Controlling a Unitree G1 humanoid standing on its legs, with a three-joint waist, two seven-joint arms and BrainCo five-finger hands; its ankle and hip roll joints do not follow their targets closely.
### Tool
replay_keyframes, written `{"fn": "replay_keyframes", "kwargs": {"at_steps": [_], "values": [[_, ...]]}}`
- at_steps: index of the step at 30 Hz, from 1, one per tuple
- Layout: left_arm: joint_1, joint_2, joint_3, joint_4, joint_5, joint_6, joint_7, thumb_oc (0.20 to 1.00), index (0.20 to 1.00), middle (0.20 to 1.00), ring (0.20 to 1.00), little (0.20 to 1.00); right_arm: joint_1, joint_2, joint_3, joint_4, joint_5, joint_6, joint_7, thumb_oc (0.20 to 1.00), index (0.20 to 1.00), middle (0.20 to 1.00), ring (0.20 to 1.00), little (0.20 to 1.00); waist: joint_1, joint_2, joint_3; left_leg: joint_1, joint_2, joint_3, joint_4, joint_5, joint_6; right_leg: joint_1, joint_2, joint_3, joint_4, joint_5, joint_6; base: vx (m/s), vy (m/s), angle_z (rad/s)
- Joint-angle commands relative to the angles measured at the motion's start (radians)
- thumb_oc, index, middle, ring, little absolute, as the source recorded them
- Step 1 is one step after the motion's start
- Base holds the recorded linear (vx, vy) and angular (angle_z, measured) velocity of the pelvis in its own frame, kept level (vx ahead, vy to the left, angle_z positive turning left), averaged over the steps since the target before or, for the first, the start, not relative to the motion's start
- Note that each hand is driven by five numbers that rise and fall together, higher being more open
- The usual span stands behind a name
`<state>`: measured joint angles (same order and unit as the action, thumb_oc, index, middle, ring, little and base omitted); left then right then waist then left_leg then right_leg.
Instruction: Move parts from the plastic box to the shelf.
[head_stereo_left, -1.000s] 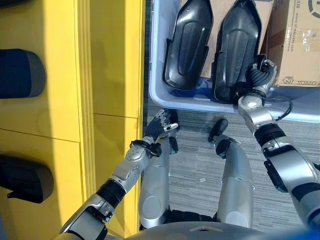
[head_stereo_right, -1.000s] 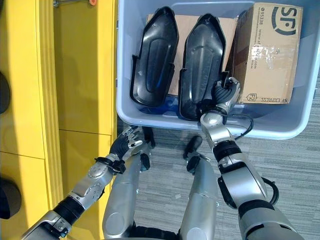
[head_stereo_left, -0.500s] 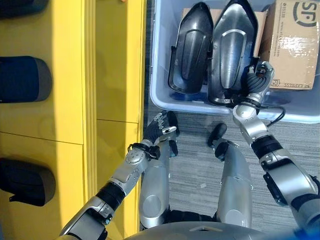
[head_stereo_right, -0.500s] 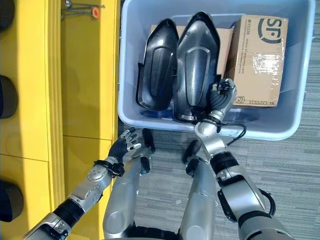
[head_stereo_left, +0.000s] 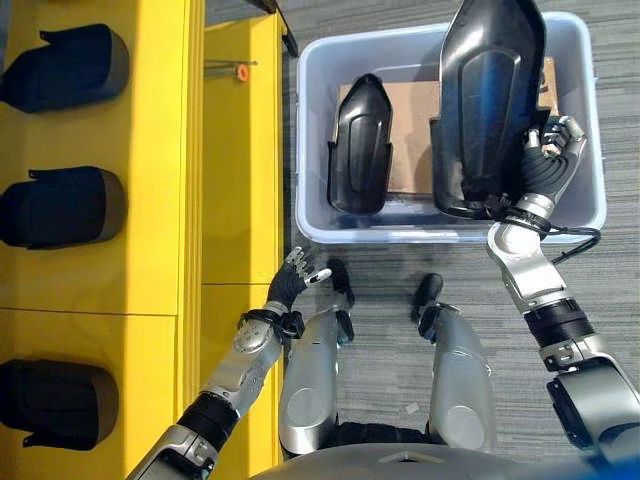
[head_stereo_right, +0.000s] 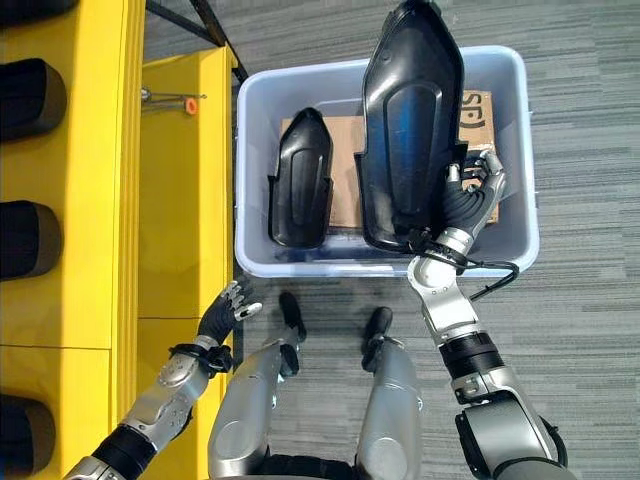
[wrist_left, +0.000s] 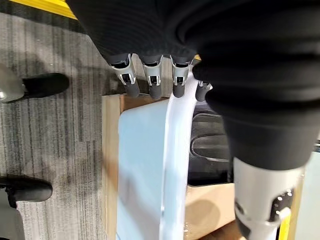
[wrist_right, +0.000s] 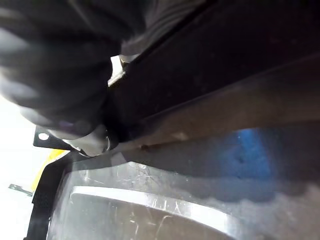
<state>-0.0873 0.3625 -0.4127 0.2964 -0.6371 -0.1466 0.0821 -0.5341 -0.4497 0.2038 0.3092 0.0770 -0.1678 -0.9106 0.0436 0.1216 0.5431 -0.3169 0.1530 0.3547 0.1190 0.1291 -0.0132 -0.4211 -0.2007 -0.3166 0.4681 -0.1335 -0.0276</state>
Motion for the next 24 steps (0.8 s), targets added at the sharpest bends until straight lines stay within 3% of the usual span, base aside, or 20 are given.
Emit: {"fn": "replay_keyframes", "kwargs": {"at_steps": [1,5,8,11,12,16,18,24], "values": [[0.039,-0.001,-0.01,-0.048,-0.001,-0.042,-0.033,1.0,1.0,1.0,1.0,1.0,-0.042,-0.01,-0.046,-0.062,0.025,-0.05,0.047,0.2,0.2,0.2,0.2,0.2,0.012,-0.011,-0.023,0.072,0.029,-0.051,0.005,-0.072,-0.07,0.072,-0.001,0.023,-0.015,-0.008,0.08,0.05,0.054,-0.04],[0.074,-0.015,0.001,-0.028,0.016,-0.034,-0.071,1.0,1.0,1.0,1.0,1.0,0.013,0.006,-0.026,-0.101,0.156,-0.024,0.221,0.2,0.2,0.2,0.2,0.2,0.005,-0.019,-0.035,0.163,0.055,-0.049,-0.075,-0.021,-0.098,0.198,0.003,0.012,-0.109,0.01,0.082,0.11,0.091,-0.09],[0.141,-0.036,0.019,-0.021,0.037,-0.05,-0.073,1.0,1.0,1.0,1.0,1.0,0.165,0.023,0.025,-0.197,0.264,-0.025,0.407,0.2,0.2,0.2,0.2,0.2,0.002,-0.029,-0.093,0.214,0.073,-0.045,-0.138,0.021,-0.116,0.299,0.0,-0.006,-0.189,0.018,0.087,0.13,0.174,-0.06],[0.163,-0.036,0.035,-0.019,0.039,-0.054,-0.076,1.0,1.0,1.0,1.0,1.0,0.216,0.026,0.039,-0.225,0.308,-0.02,0.475,0.2,0.2,0.2,0.2,0.2,0.003,-0.034,-0.12,0.232,0.07,-0.046,-0.14,0.02,-0.113,0.333,-0.005,-0.013,-0.21,0.023,0.089,0.1,0.122,-0.02],[0.187,-0.03,0.055,-0.02,0.032,-0.062,-0.079,1.0,1.0,1.0,1.0,1.0,0.269,0.026,0.059,-0.266,0.356,-0.018,0.552,0.2,0.2,0.2,0.2,0.2,0.008,-0.041,-0.155,0.255,0.059,-0.047,-0.143,0.012,-0.106,0.368,-0.01,-0.024,-0.236,0.034,0.097,0.08,0.116,0.04],[0.211,-0.025,0.071,-0.027,0.039,-0.058,-0.075,1.0,1.0,1.0,1.0,1.0,0.321,0.041,0.087,-0.3,0.415,0.007,0.627,0.2,0.2,0.2,0.2,0.2,0.018,-0.053,-0.208,0.289,0.045,-0.051,-0.154,0.001,-0.092,0.42,-0.016,-0.04,-0.258,0.042,0.107,0.08,0.183,0.17],[0.228,-0.024,0.084,-0.025,0.073,-0.055,-0.086,1.0,1.0,1.0,1.0,1.0,0.384,0.068,0.114,-0.321,0.439,0.035,0.691,0.2,0.2,0.2,0.2,0.2,0.034,-0.081,-0.274,0.337,0.017,-0.044,-0.182,-0.018,-0.062,0.471,-0.025,-0.065,-0.287,0.061,0.132,0.11,0.206,0.3],[0.223,-0.002,0.09,-0.06,0.08,-0.035,-0.089,1.0,1.0,1.0,1.0,1.0,0.438,0.087,0.137,-0.381,0.47,0.082,0.679,0.2,0.2,0.2,0.2,0.2,0.048,-0.113,-0.314,0.378,-0.048,-0.016,-0.202,-0.064,-0.006,0.483,-0.042,-0.088,-0.26,0.107,0.171,0.0,0.107,0.07]]}}
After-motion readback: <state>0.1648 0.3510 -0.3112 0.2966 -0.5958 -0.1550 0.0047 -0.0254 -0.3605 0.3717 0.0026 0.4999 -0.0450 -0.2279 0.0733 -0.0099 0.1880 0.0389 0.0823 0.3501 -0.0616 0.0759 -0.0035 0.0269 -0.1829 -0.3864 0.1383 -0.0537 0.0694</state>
